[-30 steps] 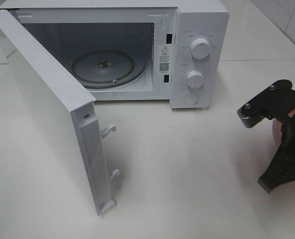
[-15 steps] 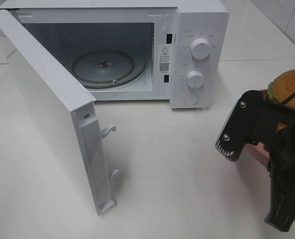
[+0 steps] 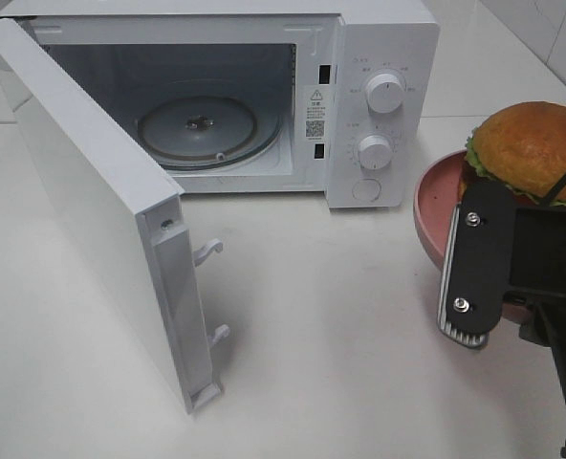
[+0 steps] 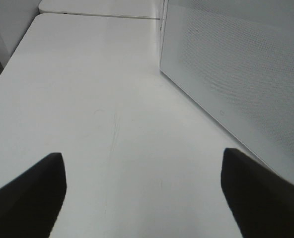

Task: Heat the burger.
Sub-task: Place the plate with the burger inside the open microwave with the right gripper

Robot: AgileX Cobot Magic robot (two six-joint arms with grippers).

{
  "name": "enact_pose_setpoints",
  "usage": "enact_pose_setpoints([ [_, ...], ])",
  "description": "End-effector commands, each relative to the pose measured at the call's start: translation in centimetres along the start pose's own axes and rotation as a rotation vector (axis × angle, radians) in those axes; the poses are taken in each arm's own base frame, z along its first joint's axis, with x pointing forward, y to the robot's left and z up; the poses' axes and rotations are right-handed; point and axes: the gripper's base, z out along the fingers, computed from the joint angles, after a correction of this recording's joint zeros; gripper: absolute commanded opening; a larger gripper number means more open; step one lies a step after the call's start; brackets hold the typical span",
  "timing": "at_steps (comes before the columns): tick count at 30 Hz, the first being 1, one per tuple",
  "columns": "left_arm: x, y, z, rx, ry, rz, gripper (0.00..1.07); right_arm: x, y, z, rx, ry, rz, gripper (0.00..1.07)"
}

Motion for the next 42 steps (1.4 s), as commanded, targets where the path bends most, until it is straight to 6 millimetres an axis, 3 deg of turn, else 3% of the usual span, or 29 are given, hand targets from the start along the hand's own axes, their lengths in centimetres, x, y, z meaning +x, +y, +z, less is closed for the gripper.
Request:
enact_pose_setpoints([
  [1, 0.1, -0.1, -0.3, 0.013, -0.037, -0.001, 0.78, 0.1, -0.5, -0.4, 0.052, -0.02, -0.061, 0.0],
  [31, 0.1, -0.1, -0.3, 0.013, -0.037, -0.001, 0.78, -1.2, 0.0, -0.6, 0.037, -0.169, -0.482, 0.0],
  [42, 0.1, -0.1, -0.3, 0.013, -0.037, -0.001, 0.78, -1.8, 0.4, -0.7, 0.018, -0.242, -0.532, 0.0],
])
